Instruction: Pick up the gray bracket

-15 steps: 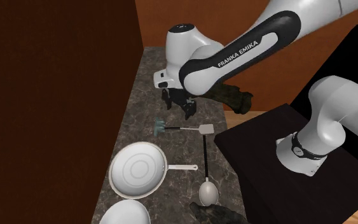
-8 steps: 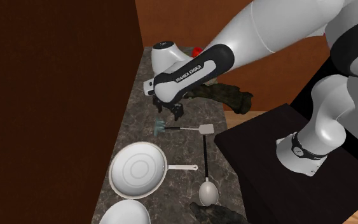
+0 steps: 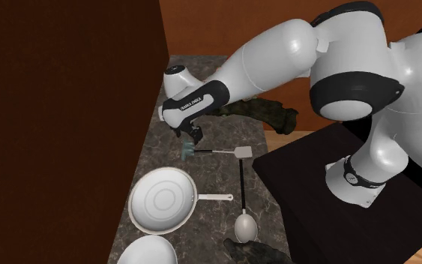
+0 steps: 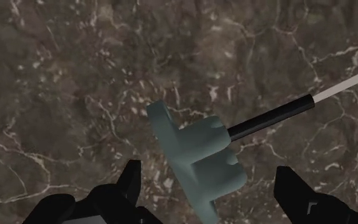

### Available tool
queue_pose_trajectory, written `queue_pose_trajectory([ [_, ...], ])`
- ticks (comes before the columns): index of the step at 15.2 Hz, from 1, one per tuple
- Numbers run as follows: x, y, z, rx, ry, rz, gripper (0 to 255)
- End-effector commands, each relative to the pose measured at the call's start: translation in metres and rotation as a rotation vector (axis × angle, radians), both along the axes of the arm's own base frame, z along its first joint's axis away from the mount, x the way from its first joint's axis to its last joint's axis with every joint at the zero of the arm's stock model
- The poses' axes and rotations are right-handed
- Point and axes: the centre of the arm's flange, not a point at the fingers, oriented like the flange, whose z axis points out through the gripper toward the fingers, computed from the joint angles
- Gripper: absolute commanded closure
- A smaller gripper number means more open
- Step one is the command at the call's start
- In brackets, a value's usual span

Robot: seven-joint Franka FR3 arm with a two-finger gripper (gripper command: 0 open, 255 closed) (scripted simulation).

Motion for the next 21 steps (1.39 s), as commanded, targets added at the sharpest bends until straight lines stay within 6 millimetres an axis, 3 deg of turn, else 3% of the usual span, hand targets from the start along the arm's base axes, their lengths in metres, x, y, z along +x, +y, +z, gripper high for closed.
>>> queue_pose_trajectory([
  [1, 0.001, -0.005, -0.011, 0.002, 0.001, 0.006, 0],
  [7, 0.001, -0.005, -0.045, 0.002, 0.001, 0.006, 0],
  [9, 0.001, -0.005, -0.045, 0.002, 0.001, 0.006, 0],
  [10, 0.001, -0.006, -0.045, 0.002, 0.001, 0.006, 255],
  [19, 0.001, -0.005, -0.045, 0.002, 0.001, 0.006, 255],
  [21, 0.001, -0.005, -0.035, 0.002, 0.001, 0.006, 255],
])
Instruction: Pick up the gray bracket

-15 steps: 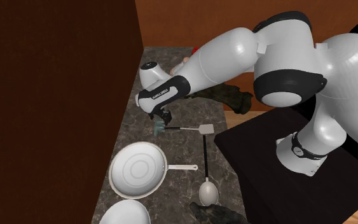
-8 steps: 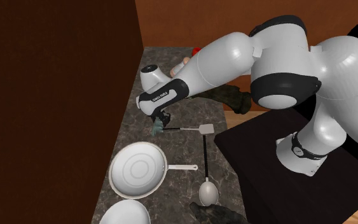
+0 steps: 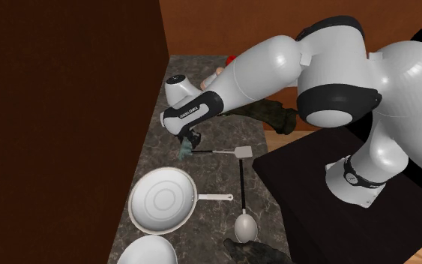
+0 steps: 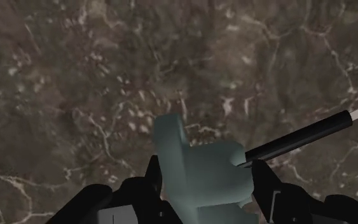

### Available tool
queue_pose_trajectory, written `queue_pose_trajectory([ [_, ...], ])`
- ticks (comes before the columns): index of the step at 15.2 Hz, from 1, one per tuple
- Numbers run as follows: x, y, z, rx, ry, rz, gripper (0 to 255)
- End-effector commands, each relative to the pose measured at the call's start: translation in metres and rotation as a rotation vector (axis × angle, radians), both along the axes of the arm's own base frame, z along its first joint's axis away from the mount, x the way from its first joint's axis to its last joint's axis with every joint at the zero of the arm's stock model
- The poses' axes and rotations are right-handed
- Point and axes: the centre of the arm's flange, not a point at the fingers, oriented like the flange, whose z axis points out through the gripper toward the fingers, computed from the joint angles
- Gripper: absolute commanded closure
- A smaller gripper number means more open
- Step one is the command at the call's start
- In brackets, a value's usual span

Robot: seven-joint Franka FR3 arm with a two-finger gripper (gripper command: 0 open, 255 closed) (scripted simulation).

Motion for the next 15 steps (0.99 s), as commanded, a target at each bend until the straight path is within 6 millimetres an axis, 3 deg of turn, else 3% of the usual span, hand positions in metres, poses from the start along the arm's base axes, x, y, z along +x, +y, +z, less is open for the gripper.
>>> queue_pose_trajectory([
  [1, 0.000, 0.000, 0.009, 0.000, 0.000, 0.000, 255],
  [13, 0.000, 0.000, 0.072, 0.000, 0.000, 0.000, 255],
  [15, 0.000, 0.000, 0.073, 0.000, 0.000, 0.000, 255],
])
